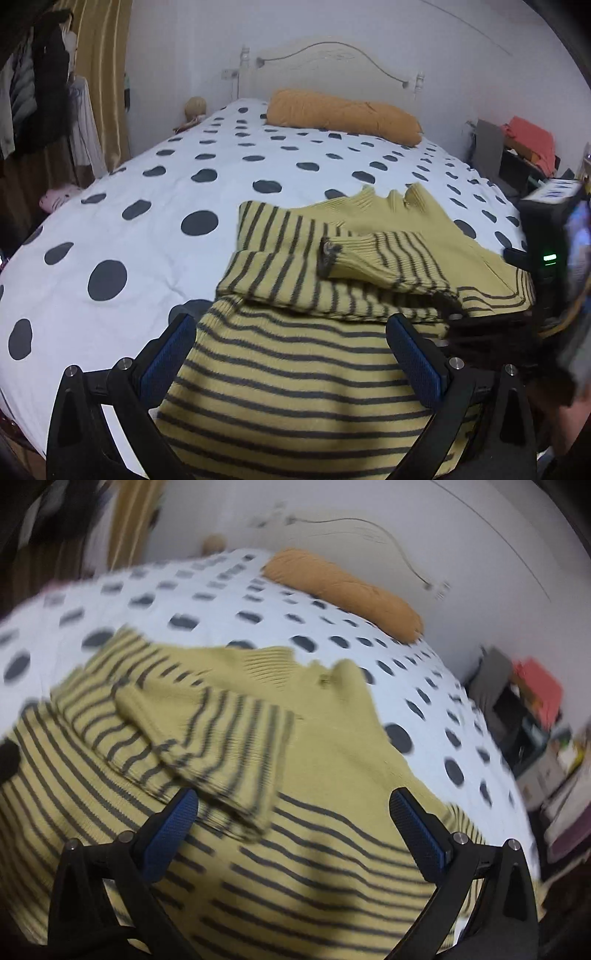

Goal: Fold large clothes
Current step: 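Grasp the cuff of the other sleeve with the right tool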

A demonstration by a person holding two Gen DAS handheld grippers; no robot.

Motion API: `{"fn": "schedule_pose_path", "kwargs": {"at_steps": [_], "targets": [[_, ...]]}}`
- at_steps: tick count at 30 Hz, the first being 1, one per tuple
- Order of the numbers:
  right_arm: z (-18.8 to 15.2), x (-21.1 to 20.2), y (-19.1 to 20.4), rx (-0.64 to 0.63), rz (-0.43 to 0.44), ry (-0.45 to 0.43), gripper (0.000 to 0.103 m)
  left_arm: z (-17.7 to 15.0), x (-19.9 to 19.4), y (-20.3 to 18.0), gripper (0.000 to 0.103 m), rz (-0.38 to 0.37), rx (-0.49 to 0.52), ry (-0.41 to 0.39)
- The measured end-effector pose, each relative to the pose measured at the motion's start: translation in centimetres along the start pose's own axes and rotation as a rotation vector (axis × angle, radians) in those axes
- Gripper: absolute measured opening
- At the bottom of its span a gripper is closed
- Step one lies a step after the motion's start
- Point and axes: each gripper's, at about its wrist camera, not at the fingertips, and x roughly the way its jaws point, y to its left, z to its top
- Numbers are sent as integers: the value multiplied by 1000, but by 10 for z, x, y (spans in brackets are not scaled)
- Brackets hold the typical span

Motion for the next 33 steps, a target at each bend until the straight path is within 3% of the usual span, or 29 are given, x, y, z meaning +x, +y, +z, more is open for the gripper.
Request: {"fn": "schedule_pose_path", "kwargs": {"at_steps": [8, 12, 13, 14, 15, 17, 19, 20, 21, 23, 29, 31, 32, 33], "targets": [[27, 46, 47, -198, -25, 116, 103, 1, 4, -19, 103, -64, 66, 4], [26, 57, 45, -175, -19, 154, 99, -5, 0, -19, 103, -64, 56, 2], [25, 60, 44, -169, -13, 163, 93, -5, 0, -16, 103, -58, 45, 3], [24, 61, 44, -168, -20, 170, 75, -5, 0, -14, 103, -54, 39, 2], [24, 62, 45, -178, -21, 171, 47, -5, -1, -9, 103, -49, 27, -1], [21, 62, 50, -217, -45, 176, 24, -4, 0, -3, 103, -45, 7, 0], [21, 64, 57, -273, -77, 170, 26, -2, 0, 4, 103, -43, -18, 4], [19, 63, 61, -297, -95, 166, 32, -2, -2, 5, 103, -41, -21, 1], [19, 63, 65, -319, -111, 165, 50, -3, -3, 7, 103, -39, -22, -3], [19, 56, 71, -348, -141, 128, 67, -3, -7, 12, 103, -31, -29, -12], [24, 45, 95, -454, -150, 97, 69, -9, -10, 31, 103, -12, -71, -11], [28, 50, 98, -451, -121, 119, 48, -10, -7, 36, 103, -4, -82, -2], [29, 55, 96, -435, -96, 148, 23, -11, -6, 38, 103, -3, -86, 2], [29, 60, 94, -425, -87, 170, 20, -11, -5, 40, 103, -2, -90, 5]]}}
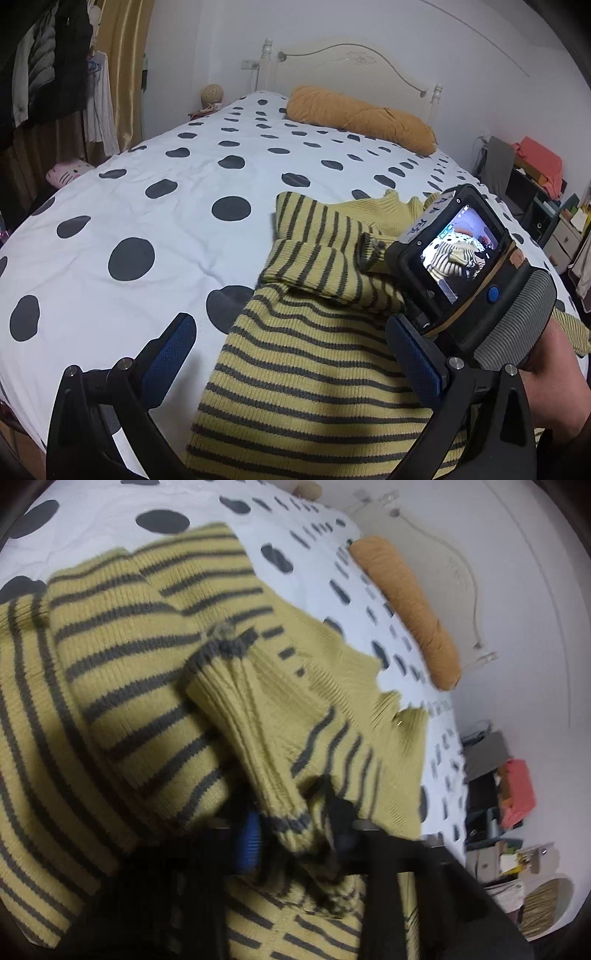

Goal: Fold large clothes
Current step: 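Grasp the cuff of the other sleeve with the right tool, then lay the held sleeve across the cardigan body with the right tool and release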

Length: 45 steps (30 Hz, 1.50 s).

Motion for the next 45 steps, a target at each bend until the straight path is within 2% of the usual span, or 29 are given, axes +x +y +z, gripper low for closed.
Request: {"fn": "schedule_pose_path", "kwargs": {"at_steps": [2, 3, 6, 11, 13, 16, 21, 25, 28, 33, 35, 37, 38, 40, 41, 42, 43, 45], "targets": [[-3, 6, -2, 12, 6, 11, 17, 0, 2, 1, 103, 0, -1, 2], [-5, 5, -4, 30, 16, 3, 11, -1, 2, 1, 103, -2, 0, 4], [-15, -3, -21, 140, 41, -21, 10, -2, 3, -3, 103, -7, 7, 4], [-44, -24, -81, 427, 126, -102, 10, -4, 4, -7, 103, -11, 17, 7], [-67, -27, -113, 561, 158, -120, 10, -5, 5, -10, 103, -13, 20, 11], [-122, -21, -163, 754, 164, -98, 10, -6, 6, -15, 103, -12, 30, 13], [-198, 18, -193, 956, 195, 4, 10, -8, 8, -29, 103, -12, 63, 17], [-227, 50, -187, 1046, 316, 23, 10, -10, 10, -41, 103, -14, 77, 22], [-229, 44, -183, 1069, 341, -44, 10, -11, 11, -47, 103, -4, 86, 24], [-211, 14, -195, 1062, 424, -237, 10, -10, 14, -47, 103, 2, 66, 32], [-207, 4, -198, 1060, 423, -274, 10, -10, 14, -47, 103, 5, 72, 33], [-210, 11, -193, 1075, 366, -224, 11, -10, 15, -45, 103, 11, 68, 33], [-215, 23, -187, 1083, 335, -145, 19, -9, 14, -43, 103, 15, 64, 33], [-228, 47, -173, 1088, 344, -10, 48, -7, 15, -39, 103, 26, 53, 29], [-235, 54, -169, 1086, 390, 10, 67, -5, 15, -37, 103, 36, 51, 25], [-240, 54, -168, 1088, 448, -11, 74, -4, 16, -36, 103, 44, 49, 23], [-244, 47, -170, 1090, 456, -23, 75, -2, 16, -35, 103, 46, 50, 23], [-254, 32, -179, 1102, 416, -27, 83, 6, 17, -36, 103, 51, 57, 15]]}}
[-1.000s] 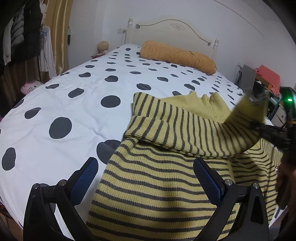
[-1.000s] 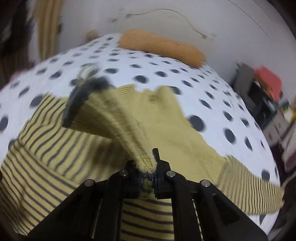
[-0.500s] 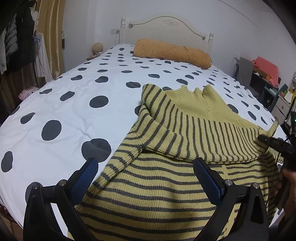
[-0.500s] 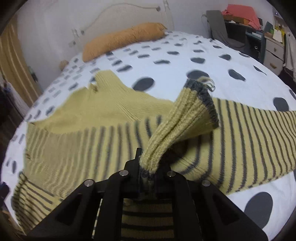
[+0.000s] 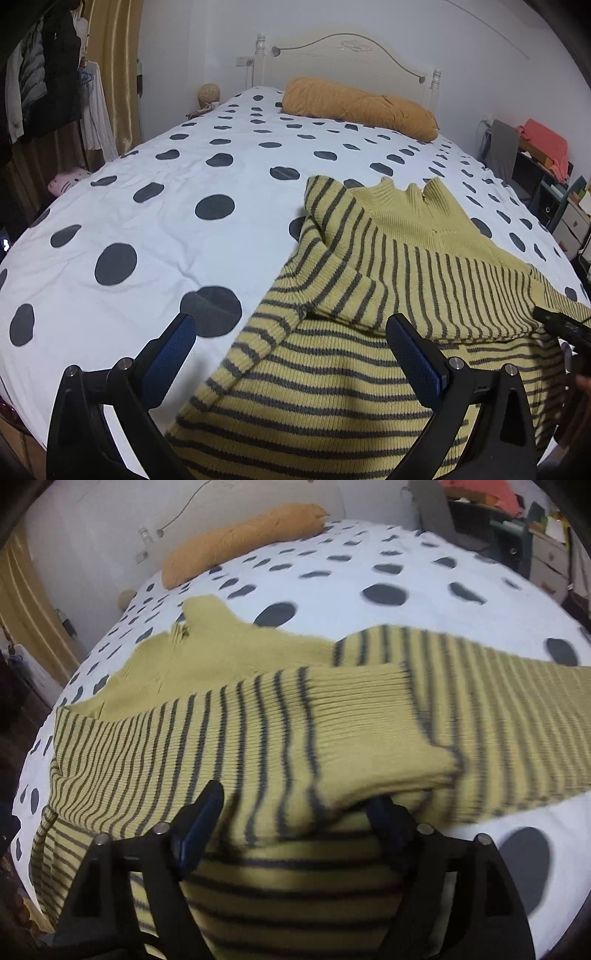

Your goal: Fold large clothes

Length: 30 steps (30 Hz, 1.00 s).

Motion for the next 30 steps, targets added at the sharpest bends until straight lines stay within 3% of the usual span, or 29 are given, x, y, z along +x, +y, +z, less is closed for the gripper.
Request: {"fn": "schedule_pose_path", "kwargs": {"at_steps": [1, 2, 5, 8, 11, 12, 15, 18, 21, 23, 26, 29, 30], "targets": [[0, -12, -5, 2, -7, -24, 87, 4, 0, 0, 103, 4, 5, -9], [0, -26, -14, 14, -19, -52, 103, 8, 1, -2, 103, 10, 13, -15], [-8, -72, -60, 103, -35, -146, 103, 23, 7, -4, 103, 8, 17, -11], [-14, -108, -122, 242, -45, -204, 103, 36, 11, -24, 102, -43, 35, 11], [-19, -129, -164, 295, -146, -217, 103, 38, 11, -76, 103, -127, 90, 28], [-20, -133, -172, 300, -155, -221, 103, 35, 13, -104, 103, -188, 105, 42], [-24, -135, -180, 319, -108, -247, 103, 22, 20, -179, 103, -347, 131, 92], [-29, -129, -181, 328, -102, -261, 103, 15, 30, -248, 103, -386, 212, 100], [-32, -126, -193, 350, -65, -245, 103, 12, 42, -292, 103, -456, 240, 114], [-32, -129, -198, 326, -84, -270, 103, 7, 42, -308, 103, -506, 273, 113], [-34, -135, -206, 322, -71, -297, 103, -1, 46, -319, 103, -487, 304, 104], [-34, -136, -210, 314, -66, -311, 103, 1, 60, -324, 103, -533, 240, 153], [-35, -137, -209, 306, -69, -314, 103, 4, 63, -326, 103, -485, 249, 147]]}}
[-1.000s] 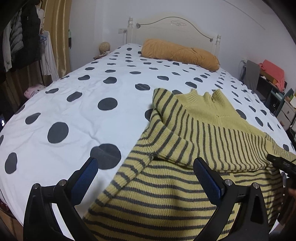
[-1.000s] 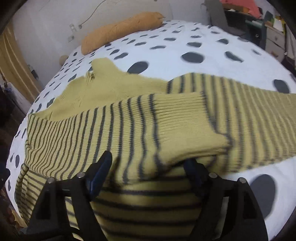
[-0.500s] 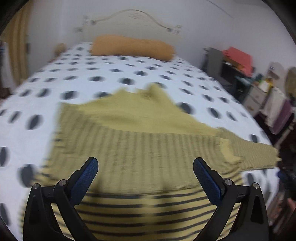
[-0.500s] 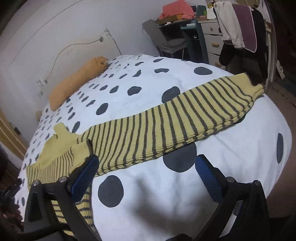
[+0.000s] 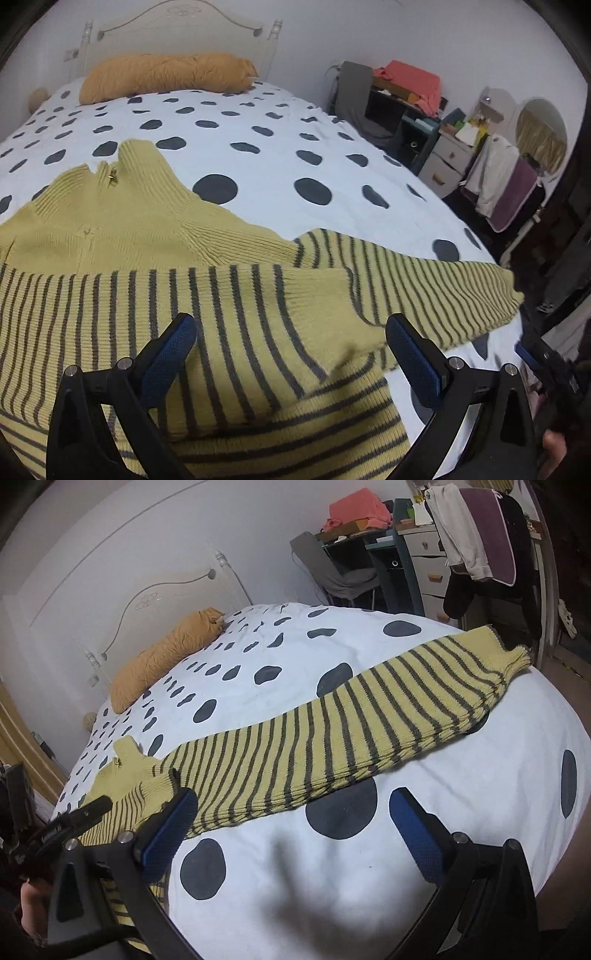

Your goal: Fold large clothes

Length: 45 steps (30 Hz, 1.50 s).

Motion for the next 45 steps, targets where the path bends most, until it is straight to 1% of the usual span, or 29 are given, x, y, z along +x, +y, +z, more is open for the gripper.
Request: {"fn": "schedule_pose_path", "kwargs": {"at_steps": [2, 3, 4, 5, 6, 7, 10, 12, 14, 16, 17, 20, 21, 23, 25, 26, 27, 29, 31, 32, 34, 35, 36, 37, 38, 39, 41, 43, 45], "targets": [[-1, -3, 0, -7, 0, -6, 103, 0, 6, 5, 102, 118, 30, 11], [0, -3, -3, 1, 3, -5, 103, -3, 15, 14, 101, 139, 19, 42], [0, -2, -10, 28, -2, 9, 103, -5, 23, 22, 100, 135, -2, 75], [2, 1, -17, 63, -11, 26, 103, -9, 32, 29, 96, 146, -18, 110], [3, 4, -26, 103, -19, 46, 103, -13, 41, 33, 96, 176, -10, 145], [4, 9, -40, 168, -7, 69, 103, -17, 47, 33, 96, 193, 20, 154], [6, 8, -78, 360, 46, 78, 103, -16, 46, 31, 96, 192, 41, 135], [14, -1, -111, 463, 44, 32, 103, -12, 46, 34, 96, 173, 26, 133], [22, -13, -140, 546, 84, -29, 103, -9, 48, 35, 96, 162, 22, 132], [32, -18, -163, 589, 92, -66, 103, -8, 49, 35, 96, 159, 18, 127], [37, -16, -173, 613, 85, -64, 103, -8, 48, 33, 96, 156, 22, 124], [46, 4, -190, 676, 139, -26, 103, -11, 43, 28, 97, 135, 23, 119], [49, 10, -188, 670, 151, -17, 103, -11, 41, 28, 97, 127, 17, 117], [59, 18, -176, 614, 127, -14, 100, -12, 38, 28, 97, 119, 4, 121], [64, 28, -169, 587, 113, -6, 91, -11, 34, 27, 98, 111, -3, 120], [64, 36, -168, 597, 116, 8, 84, -11, 33, 25, 98, 107, -1, 120], [62, 42, -170, 618, 113, 24, 83, -11, 31, 23, 98, 105, 3, 117], [60, 43, -168, 609, 91, 12, 83, -10, 30, 19, 99, 114, 13, 102], [61, 49, -165, 593, 58, 21, 84, -7, 35, 15, 99, 126, 13, 90], [63, 52, -162, 583, 50, 30, 87, -6, 39, 14, 98, 123, 7, 93], [69, 57, -158, 559, 33, 36, 88, -6, 47, 14, 97, 125, 1, 99], [72, 58, -155, 547, 18, 38, 82, -6, 50, 14, 97, 127, 6, 95], [73, 58, -151, 541, 14, 29, 60, -6, 53, 14, 97, 132, 6, 89], [74, 61, -149, 534, 8, 32, 46, -6, 55, 14, 97, 134, 7, 87], [74, 67, -146, 532, 7, 42, 16, -6, 57, 13, 96, 134, 12, 88], [72, 73, -146, 532, 11, 61, 12, -7, 59, 13, 96, 136, 15, 91], [66, 82, -147, 533, 9, 73, 12, -7, 65, 13, 97, 135, 22, 104], [65, 77, -149, 548, 25, 54, 12, -6, 65, 15, 97, 125, 18, 105], [68, 64, -147, 545, 44, 11, 12, -6, 65, 16, 97, 120, 12, 105]]}}
